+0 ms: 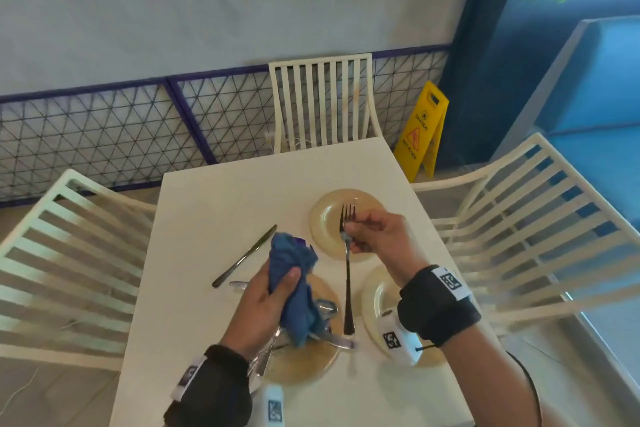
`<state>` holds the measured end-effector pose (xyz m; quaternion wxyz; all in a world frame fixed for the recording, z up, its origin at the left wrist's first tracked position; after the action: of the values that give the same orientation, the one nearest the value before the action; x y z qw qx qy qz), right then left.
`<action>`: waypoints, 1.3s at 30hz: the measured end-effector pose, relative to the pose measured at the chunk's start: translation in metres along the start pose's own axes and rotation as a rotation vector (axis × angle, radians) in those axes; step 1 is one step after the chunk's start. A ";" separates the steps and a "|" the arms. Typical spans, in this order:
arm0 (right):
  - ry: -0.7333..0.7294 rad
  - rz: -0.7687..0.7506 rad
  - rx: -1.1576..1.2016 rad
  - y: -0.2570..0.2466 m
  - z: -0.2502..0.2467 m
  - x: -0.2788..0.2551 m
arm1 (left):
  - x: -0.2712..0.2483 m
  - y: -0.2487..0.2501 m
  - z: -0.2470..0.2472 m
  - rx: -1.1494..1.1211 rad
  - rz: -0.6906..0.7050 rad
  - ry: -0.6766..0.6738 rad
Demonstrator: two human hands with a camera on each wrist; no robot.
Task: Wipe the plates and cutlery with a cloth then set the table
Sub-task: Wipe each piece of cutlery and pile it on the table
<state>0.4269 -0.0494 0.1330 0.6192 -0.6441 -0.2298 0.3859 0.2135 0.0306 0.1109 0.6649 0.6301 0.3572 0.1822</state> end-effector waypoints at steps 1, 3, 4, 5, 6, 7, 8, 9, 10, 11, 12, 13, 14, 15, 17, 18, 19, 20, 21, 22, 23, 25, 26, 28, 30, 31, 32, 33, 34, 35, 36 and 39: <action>-0.024 0.019 -0.008 0.004 0.009 -0.005 | 0.005 0.011 0.007 0.003 0.027 -0.023; -0.062 0.035 -0.050 0.010 0.027 -0.011 | 0.011 0.023 0.024 0.069 0.046 -0.063; -0.060 0.032 -0.085 0.012 0.034 -0.013 | 0.015 0.020 0.030 0.085 0.051 -0.067; -0.049 0.030 -0.120 0.013 0.038 -0.014 | 0.017 0.018 0.033 0.079 0.047 -0.055; -0.035 0.028 -0.153 0.013 0.041 -0.016 | 0.018 0.013 0.032 0.056 0.035 -0.028; -0.021 0.015 -0.187 0.012 0.041 -0.018 | 0.017 0.013 0.032 0.033 0.021 0.002; -0.006 -0.013 -0.225 0.009 0.039 -0.022 | 0.017 0.011 0.030 0.013 0.017 0.030; 0.016 -0.052 -0.254 0.005 0.037 -0.028 | 0.017 0.009 0.027 0.006 0.009 0.063; 0.045 -0.085 -0.266 0.003 0.033 -0.035 | 0.019 0.007 0.022 -0.011 -0.002 0.102; 0.077 -0.101 -0.266 0.004 0.027 -0.044 | 0.020 0.006 0.018 -0.046 -0.006 0.143; 0.089 -0.087 -0.261 0.009 0.024 -0.053 | 0.022 0.006 0.013 -0.095 -0.001 0.182; 0.059 -0.037 -0.272 0.019 0.024 -0.061 | 0.021 0.009 0.010 -0.146 0.003 0.224; -0.024 0.034 -0.286 0.032 0.031 -0.071 | 0.021 0.010 0.007 -0.191 0.008 0.262; -0.136 0.103 -0.294 0.045 0.042 -0.082 | 0.019 0.013 0.006 -0.227 0.018 0.297; -0.297 0.184 -0.241 0.066 0.061 -0.098 | 0.016 0.014 0.009 -0.269 0.025 0.325; -0.323 0.196 -0.210 0.071 0.067 -0.102 | 0.013 0.014 0.011 -0.270 0.028 0.333; -0.330 0.197 -0.195 0.072 0.070 -0.104 | 0.011 0.011 0.011 -0.267 0.021 0.352; -0.329 0.202 -0.193 0.073 0.071 -0.105 | 0.009 0.008 0.012 -0.262 -0.001 0.366; -0.332 0.202 -0.215 0.072 0.071 -0.106 | 0.008 0.005 0.011 -0.264 -0.021 0.379; -0.334 0.194 -0.259 0.069 0.071 -0.108 | 0.008 0.001 0.009 -0.252 -0.035 0.381; -0.330 0.180 -0.306 0.068 0.069 -0.110 | 0.010 0.000 0.006 -0.234 -0.032 0.380; -0.323 0.179 -0.326 0.061 0.066 -0.115 | 0.016 0.003 -0.004 -0.179 -0.001 0.379; -0.330 0.189 -0.305 0.057 0.065 -0.118 | 0.020 0.006 -0.010 -0.149 0.017 0.388; -0.322 0.202 -0.295 0.051 0.063 -0.118 | 0.025 0.008 -0.017 -0.140 0.028 0.418; -0.304 0.221 -0.303 0.047 0.063 -0.112 | 0.022 0.000 -0.015 -0.202 -0.017 0.460; -0.300 0.223 -0.308 0.046 0.064 -0.108 | 0.018 -0.009 -0.012 -0.241 -0.062 0.461; -0.302 0.220 -0.324 0.044 0.066 -0.106 | 0.014 -0.015 -0.007 -0.268 -0.113 0.441; -0.308 0.216 -0.340 0.043 0.068 -0.106 | 0.011 -0.021 -0.005 -0.276 -0.143 0.412; -0.320 0.212 -0.353 0.041 0.070 -0.107 | 0.011 -0.021 -0.008 -0.248 -0.144 0.399; -0.334 0.222 -0.349 0.041 0.070 -0.111 | 0.012 -0.020 -0.015 -0.215 -0.127 0.412; -0.337 0.255 -0.310 0.043 0.070 -0.115 | 0.015 -0.016 -0.024 -0.180 -0.099 0.435; -0.323 0.296 -0.188 0.043 0.067 -0.122 | 0.021 0.003 -0.045 -0.178 0.005 0.539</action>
<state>0.2942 -0.1078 0.1210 0.4483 -0.6555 -0.2638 0.5474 0.1965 0.0775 0.1114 0.5983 0.4989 0.5022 0.3755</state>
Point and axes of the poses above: each hand's wrist, its own x-axis towards the middle knuckle, its own z-axis out of the palm, y = z × x, the point moved 7 cm from there along x, towards the middle knuckle, and after that the axes turned 1 degree about z, right-handed, at the moved point
